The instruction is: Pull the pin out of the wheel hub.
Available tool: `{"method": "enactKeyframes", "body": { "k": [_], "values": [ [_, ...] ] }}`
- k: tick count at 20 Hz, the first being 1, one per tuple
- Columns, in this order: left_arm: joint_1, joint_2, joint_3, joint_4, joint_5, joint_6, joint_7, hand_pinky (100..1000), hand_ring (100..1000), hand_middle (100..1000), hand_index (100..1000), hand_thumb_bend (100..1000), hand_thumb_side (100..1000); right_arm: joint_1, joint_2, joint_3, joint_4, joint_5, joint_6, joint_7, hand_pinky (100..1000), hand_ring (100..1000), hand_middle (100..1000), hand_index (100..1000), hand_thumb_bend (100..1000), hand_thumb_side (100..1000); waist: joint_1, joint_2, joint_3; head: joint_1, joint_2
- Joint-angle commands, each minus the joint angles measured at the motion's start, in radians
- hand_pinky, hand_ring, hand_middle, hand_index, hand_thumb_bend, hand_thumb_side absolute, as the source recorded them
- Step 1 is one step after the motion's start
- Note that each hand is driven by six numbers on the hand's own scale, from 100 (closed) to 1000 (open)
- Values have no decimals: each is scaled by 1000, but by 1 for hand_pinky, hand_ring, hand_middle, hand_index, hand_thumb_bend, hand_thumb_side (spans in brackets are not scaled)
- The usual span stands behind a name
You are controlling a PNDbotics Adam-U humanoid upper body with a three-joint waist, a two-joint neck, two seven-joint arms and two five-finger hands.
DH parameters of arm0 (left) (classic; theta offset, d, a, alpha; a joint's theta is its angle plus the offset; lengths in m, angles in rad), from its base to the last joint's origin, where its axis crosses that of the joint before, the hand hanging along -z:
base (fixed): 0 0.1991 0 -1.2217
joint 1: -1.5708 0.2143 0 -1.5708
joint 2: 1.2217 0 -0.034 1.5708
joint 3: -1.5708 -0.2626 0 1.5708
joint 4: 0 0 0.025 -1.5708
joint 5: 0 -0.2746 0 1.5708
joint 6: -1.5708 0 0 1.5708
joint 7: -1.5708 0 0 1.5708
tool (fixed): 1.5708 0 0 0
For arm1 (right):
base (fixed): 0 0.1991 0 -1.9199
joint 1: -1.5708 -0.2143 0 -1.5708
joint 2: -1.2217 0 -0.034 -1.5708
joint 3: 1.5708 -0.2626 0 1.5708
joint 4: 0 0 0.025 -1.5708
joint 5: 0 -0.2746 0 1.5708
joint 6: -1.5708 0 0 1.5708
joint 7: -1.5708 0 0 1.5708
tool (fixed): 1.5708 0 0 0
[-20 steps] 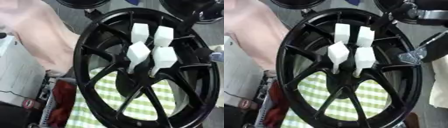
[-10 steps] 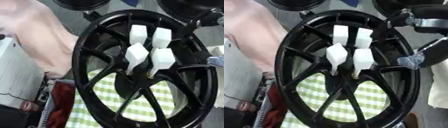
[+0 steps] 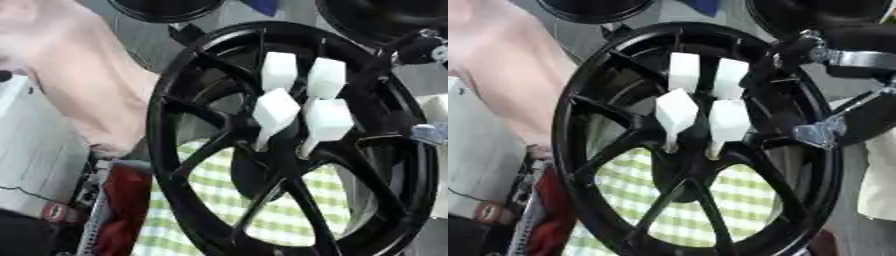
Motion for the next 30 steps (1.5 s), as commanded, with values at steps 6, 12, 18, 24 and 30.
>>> {"method": "enactKeyframes", "body": {
  "k": [6,12,18,24,30],
  "values": [
    [-11,10,-4,-15,-4,4,-3,999,717,653,857,100,791,-12,-31,7,-13,13,3,-16,825,772,745,866,138,359,-1,-6,2,13,-1],
    [-11,6,-4,-15,-11,8,-3,1000,717,653,856,100,794,-15,-23,13,-13,-1,2,-7,834,787,756,865,149,346,-5,-1,2,23,-1],
    [-12,5,-5,-15,-16,10,-2,1000,717,653,855,100,795,-20,-18,17,-13,-8,-2,-4,835,788,757,864,142,342,-9,2,0,31,-2],
    [-13,2,-7,-15,-23,14,-3,1000,717,653,854,100,800,-25,-13,26,-13,-2,9,-4,840,795,760,866,153,334,-14,9,0,37,-7],
    [-12,-1,-8,-15,-31,18,-2,1000,717,651,854,100,803,-42,-3,40,-13,6,16,2,838,794,760,869,162,332,-19,12,-1,36,-10]
  ]
}}
